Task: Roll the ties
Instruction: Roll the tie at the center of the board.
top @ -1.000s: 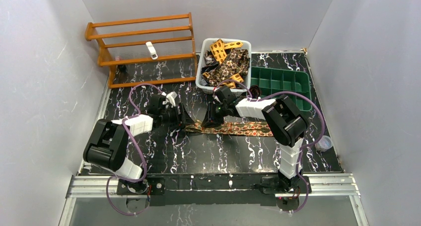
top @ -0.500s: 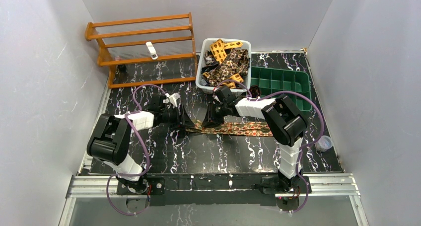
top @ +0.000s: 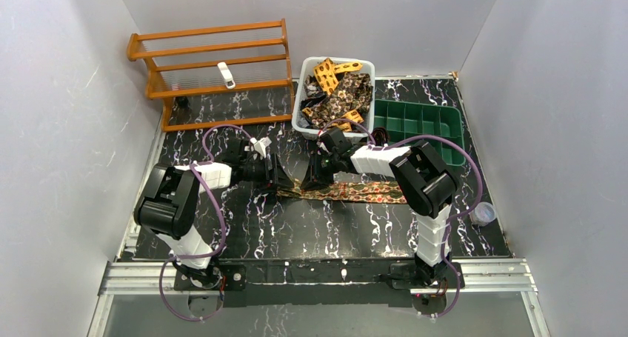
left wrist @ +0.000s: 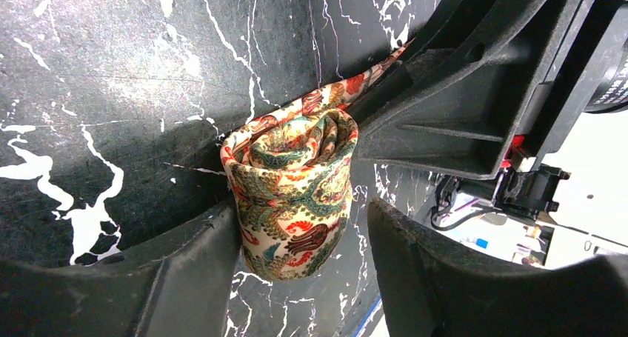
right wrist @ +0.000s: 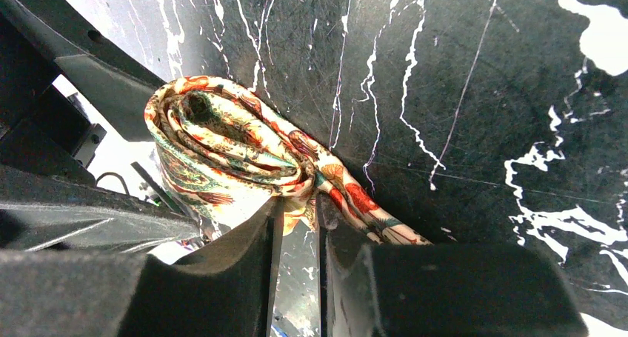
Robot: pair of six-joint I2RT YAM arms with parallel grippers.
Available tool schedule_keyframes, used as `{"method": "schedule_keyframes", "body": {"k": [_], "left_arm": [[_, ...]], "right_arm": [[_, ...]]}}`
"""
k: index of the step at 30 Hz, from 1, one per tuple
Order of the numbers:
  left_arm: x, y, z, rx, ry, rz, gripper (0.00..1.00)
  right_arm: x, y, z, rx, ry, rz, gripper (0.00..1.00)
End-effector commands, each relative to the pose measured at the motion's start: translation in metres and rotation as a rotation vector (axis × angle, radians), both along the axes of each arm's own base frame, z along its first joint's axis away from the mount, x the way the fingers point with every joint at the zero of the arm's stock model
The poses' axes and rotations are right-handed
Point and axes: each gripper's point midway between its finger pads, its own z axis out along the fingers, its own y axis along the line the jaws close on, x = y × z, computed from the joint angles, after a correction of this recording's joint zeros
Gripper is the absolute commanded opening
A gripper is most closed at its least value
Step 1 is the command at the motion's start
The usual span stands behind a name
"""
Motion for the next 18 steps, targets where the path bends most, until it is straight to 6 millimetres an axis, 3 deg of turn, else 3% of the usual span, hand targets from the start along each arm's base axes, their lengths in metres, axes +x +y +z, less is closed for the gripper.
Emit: {"method": "schedule_keyframes", "body": {"k": [1,9,18], "left_arm": [[-0.004,0.009,-0.016,0.066,0.022,0.017,0.62],[-0.001,0.016,-0.026,0.125,0.021,0.022,0.59],[0.01,0.017,-0.024,0.128,-0.029,0.062,0.55]], "right_arm": [[-0.004,-0.005,-0.015,-0.052,0.027,0.006,0.31],[-0.003,-0.006,-0.016,-0.056,0.025,0.007,0.31],[-0.001,-0.004,-0.012,-0.052,0.013,0.015,0.31]]}}
